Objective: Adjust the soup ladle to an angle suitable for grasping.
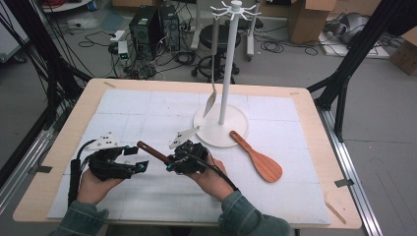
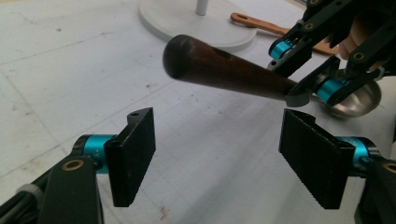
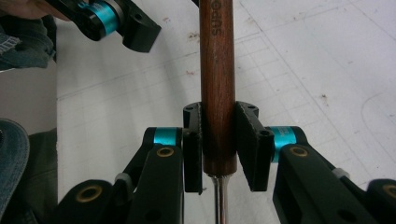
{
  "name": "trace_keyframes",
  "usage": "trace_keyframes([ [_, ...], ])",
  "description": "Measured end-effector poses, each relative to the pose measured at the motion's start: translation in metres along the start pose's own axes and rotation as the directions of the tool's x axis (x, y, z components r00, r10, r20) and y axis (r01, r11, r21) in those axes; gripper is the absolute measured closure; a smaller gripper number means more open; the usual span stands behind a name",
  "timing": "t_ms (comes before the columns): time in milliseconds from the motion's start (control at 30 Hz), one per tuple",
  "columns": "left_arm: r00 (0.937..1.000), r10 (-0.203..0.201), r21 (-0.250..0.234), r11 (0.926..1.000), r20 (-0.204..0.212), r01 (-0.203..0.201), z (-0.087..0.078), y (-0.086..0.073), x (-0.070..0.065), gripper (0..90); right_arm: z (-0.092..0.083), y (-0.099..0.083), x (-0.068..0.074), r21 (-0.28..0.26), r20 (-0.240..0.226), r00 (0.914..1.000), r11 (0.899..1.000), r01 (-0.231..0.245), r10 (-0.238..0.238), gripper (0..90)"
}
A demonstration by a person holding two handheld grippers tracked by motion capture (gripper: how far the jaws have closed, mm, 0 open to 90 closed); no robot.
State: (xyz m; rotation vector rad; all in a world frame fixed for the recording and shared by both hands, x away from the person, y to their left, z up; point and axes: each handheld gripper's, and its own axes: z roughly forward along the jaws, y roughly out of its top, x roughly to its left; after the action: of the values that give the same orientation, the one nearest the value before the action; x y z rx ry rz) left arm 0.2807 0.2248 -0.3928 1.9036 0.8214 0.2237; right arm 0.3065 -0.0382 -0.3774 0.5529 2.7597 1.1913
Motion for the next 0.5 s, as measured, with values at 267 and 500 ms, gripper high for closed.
trace_keyframes([
  [267,0.9992,0.006,-0.01,0.9999,0.039,-0.005,0.004,0.011,-0.006,35.9,-0.006,0.003,0.003,-0.023,-0.002,1.0,1.0,0.009,-0.009,73.3],
  [500,0.9984,0.005,-0.019,0.9998,0.056,-0.004,0.008,0.019,-0.011,40.8,-0.009,0.002,0.006,-0.037,0.0,1.0,0.999,0.001,-0.001,73.1],
])
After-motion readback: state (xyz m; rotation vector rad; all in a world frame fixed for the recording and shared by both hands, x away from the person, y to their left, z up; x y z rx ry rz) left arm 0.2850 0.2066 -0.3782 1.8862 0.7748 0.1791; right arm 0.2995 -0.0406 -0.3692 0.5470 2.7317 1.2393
